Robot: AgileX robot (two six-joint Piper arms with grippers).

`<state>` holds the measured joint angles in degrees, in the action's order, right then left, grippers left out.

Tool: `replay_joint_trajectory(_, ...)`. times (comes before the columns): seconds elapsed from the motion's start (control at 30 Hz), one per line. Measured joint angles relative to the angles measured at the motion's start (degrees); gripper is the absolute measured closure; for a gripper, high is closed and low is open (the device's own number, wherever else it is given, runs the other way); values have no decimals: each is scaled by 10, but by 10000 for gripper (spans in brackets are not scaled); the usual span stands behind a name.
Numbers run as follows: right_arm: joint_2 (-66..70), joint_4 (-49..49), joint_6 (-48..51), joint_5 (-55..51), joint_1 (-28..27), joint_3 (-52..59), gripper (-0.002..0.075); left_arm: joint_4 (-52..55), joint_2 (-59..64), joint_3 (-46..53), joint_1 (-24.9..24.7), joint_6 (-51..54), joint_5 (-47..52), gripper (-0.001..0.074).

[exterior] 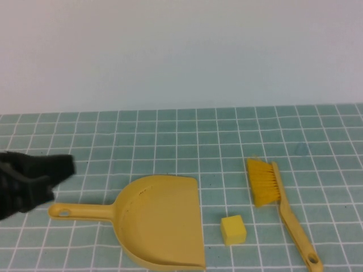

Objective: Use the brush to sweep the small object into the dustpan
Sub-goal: Pick up the broom from the table

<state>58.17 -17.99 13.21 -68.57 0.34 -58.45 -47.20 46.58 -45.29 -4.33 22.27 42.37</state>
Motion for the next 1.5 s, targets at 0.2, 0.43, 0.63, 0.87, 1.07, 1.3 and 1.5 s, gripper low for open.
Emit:
replay_joint_trajectory(0.2,93,30,-71,6,112,-1,727,-134,64,0,0,131,86,736)
replay_joint_trajectory(0.43,158,133,-225,60,254,-4,720,-153,81,0,0,134,88,736)
replay_joint_trajectory(0.63,244,173,-267,98,303,-6,579,-163,81,0,0,134,108,736)
replay_joint_trajectory(0.87,335,186,-282,132,303,-6,334,-163,81,0,0,135,149,736)
replay_joint_trajectory(1.07,383,198,-268,185,303,-6,288,-163,81,0,0,135,149,736)
replay_joint_trajectory(1.3,430,235,-265,190,303,-6,288,-163,81,0,0,135,151,736)
replay_joint_trajectory(1.5,464,235,-267,198,303,-6,288,-166,81,0,0,135,158,736)
